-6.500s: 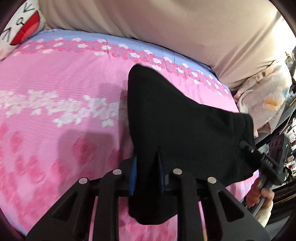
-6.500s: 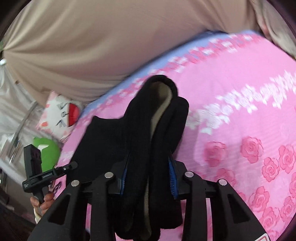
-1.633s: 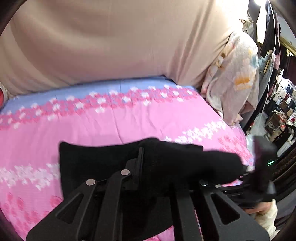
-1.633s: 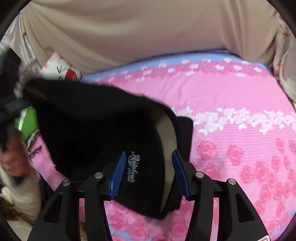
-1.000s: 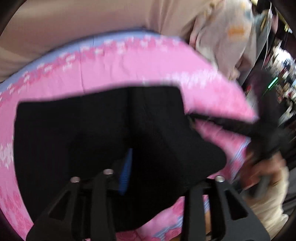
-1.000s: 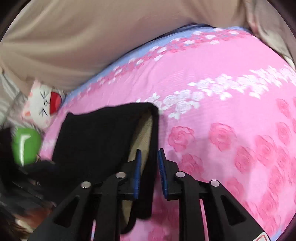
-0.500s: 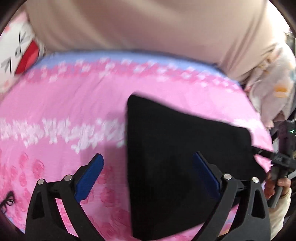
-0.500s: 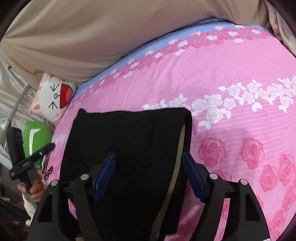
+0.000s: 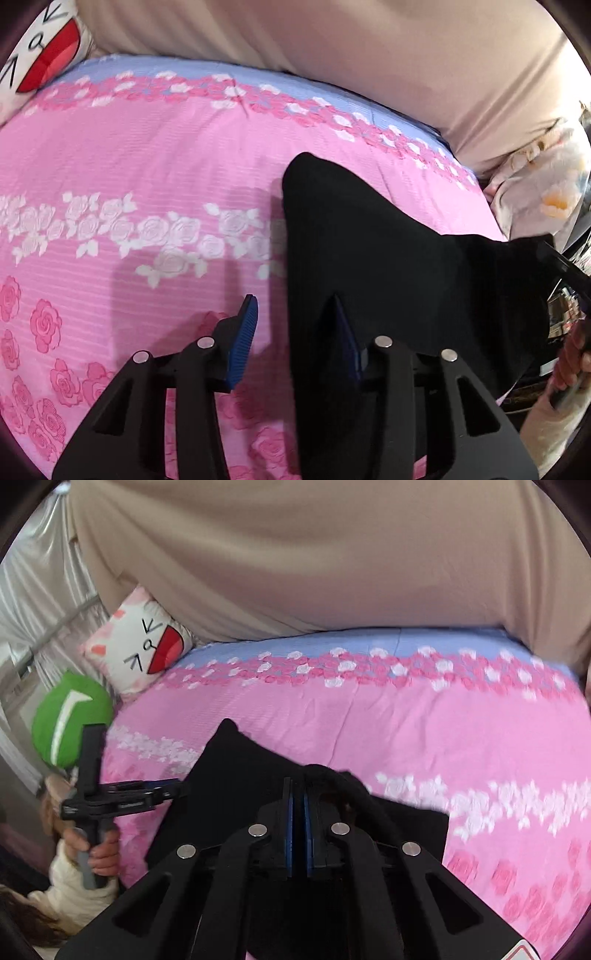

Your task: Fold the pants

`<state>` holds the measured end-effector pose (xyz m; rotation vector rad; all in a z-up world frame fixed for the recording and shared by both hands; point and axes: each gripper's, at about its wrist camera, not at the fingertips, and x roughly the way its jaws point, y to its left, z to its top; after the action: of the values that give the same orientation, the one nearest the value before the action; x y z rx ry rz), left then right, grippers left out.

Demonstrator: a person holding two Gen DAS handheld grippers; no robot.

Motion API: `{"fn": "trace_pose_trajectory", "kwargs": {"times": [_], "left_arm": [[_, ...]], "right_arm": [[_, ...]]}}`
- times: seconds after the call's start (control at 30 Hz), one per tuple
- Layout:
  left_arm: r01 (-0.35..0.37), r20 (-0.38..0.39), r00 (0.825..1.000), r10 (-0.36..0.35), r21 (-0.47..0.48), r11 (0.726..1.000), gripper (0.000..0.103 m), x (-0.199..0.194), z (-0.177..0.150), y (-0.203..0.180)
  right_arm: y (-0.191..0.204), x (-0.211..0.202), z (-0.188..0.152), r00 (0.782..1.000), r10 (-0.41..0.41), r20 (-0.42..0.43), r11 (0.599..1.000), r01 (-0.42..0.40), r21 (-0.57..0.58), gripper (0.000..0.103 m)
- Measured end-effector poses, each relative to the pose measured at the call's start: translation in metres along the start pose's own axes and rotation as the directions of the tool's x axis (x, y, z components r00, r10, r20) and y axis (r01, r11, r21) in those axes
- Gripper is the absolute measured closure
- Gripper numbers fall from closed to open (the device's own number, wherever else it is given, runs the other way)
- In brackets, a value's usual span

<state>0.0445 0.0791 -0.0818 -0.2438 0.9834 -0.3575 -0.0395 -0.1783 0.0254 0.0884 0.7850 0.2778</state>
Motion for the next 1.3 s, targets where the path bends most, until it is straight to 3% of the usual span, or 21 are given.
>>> {"fn": "trace_pose_trajectory", "kwargs": {"times": [0.07, 0.17, 0.23, 0.27, 0.37, 0.53, 0.67, 0.7, 0.73, 0.8, 0.87, 0.93, 1.0, 1.1, 1.17, 1.2, 1.3], "left_arm": [[-0.019, -0.001, 1.000, 0.019, 0.014, 1.000, 0.062, 0.000, -0.002, -0.001], [-0.079, 0.034, 0.996, 0.077, 0.076, 0.994, 0.061, -0.008, -0.010, -0.013], [-0.111, 0.045, 0.993, 0.107, 0.106, 0.988, 0.060, -0.009, -0.013, -0.021], [-0.126, 0.054, 0.991, 0.120, 0.121, 0.985, 0.059, -0.010, -0.015, -0.026], [-0.138, 0.073, 0.989, 0.129, 0.141, 0.980, 0.050, -0.015, -0.018, -0.038], [-0.138, 0.108, 0.987, 0.122, 0.163, 0.977, 0.039, -0.027, -0.025, -0.065], [-0.159, 0.126, 0.982, 0.138, 0.181, 0.971, 0.035, -0.032, -0.029, -0.073], [-0.165, 0.129, 0.981, 0.143, 0.182, 0.969, 0.035, -0.033, -0.030, -0.073], [-0.172, 0.134, 0.980, 0.150, 0.175, 0.969, 0.035, -0.036, -0.031, -0.070], [-0.180, 0.145, 0.977, 0.157, 0.162, 0.970, 0.035, -0.043, -0.032, -0.064], [-0.196, 0.175, 0.970, 0.170, 0.144, 0.970, 0.035, -0.056, -0.032, -0.055], [-0.211, 0.200, 0.962, 0.184, 0.126, 0.969, 0.035, -0.067, -0.030, -0.045], [-0.236, 0.227, 0.951, 0.208, 0.103, 0.966, 0.034, -0.079, -0.026, -0.033], [-0.285, 0.274, 0.926, 0.259, 0.058, 0.957, 0.034, -0.098, -0.018, -0.014], [-0.331, 0.297, 0.903, 0.312, 0.017, 0.943, 0.034, -0.115, -0.014, 0.000], [-0.356, 0.310, 0.887, 0.341, -0.011, 0.934, 0.033, -0.125, -0.012, 0.009], [-0.421, 0.339, 0.843, 0.419, -0.072, 0.904, 0.029, -0.152, -0.009, 0.029]], "right_arm": [[-0.018, 0.017, -0.001, 0.992, -0.120, -0.040, 0.992, 0.121, 0.023, 0.090], [-0.059, 0.018, -0.028, 0.963, -0.249, -0.100, 0.960, 0.260, 0.108, 0.062], [-0.080, 0.010, -0.051, 0.954, -0.274, -0.120, 0.942, 0.292, 0.168, 0.038], [-0.089, 0.004, -0.061, 0.954, -0.276, -0.118, 0.933, 0.296, 0.205, 0.035], [-0.110, -0.003, -0.086, 0.981, -0.152, -0.120, 0.933, 0.183, 0.311, 0.026], [-0.119, 0.018, -0.089, 0.993, -0.040, -0.107, 0.933, 0.075, 0.352, 0.026], [-0.108, 0.028, -0.063, 0.997, -0.070, -0.036, 0.957, 0.078, 0.280, 0.026], [-0.106, 0.034, -0.056, 0.997, -0.067, -0.038, 0.963, 0.075, 0.258, 0.036], [-0.102, 0.038, -0.051, 0.997, -0.058, -0.046, 0.967, 0.068, 0.247, 0.065], [-0.085, 0.037, -0.040, 0.994, -0.092, -0.063, 0.972, 0.103, 0.212, 0.075], [-0.061, 0.018, -0.035, 0.991, -0.132, -0.039, 0.982, 0.136, 0.133, 0.076], [-0.028, -0.002, -0.025, 0.997, -0.072, -0.020, 0.993, 0.073, 0.096, 0.077], [0.011, -0.015, -0.007, 0.998, 0.058, -0.008, 0.997, -0.058, 0.059, 0.077], [0.078, -0.010, 0.031, 0.968, 0.249, -0.040, 0.968, -0.250, -0.029, 0.077], [0.122, 0.003, 0.057, 0.929, 0.362, -0.081, 0.927, -0.368, -0.073, 0.077], [0.152, 0.008, 0.072, 0.898, 0.428, -0.103, 0.895, -0.437, -0.094, 0.077], [0.202, 0.003, 0.102, 0.855, 0.509, -0.101, 0.843, -0.518, -0.141, 0.077]]}}
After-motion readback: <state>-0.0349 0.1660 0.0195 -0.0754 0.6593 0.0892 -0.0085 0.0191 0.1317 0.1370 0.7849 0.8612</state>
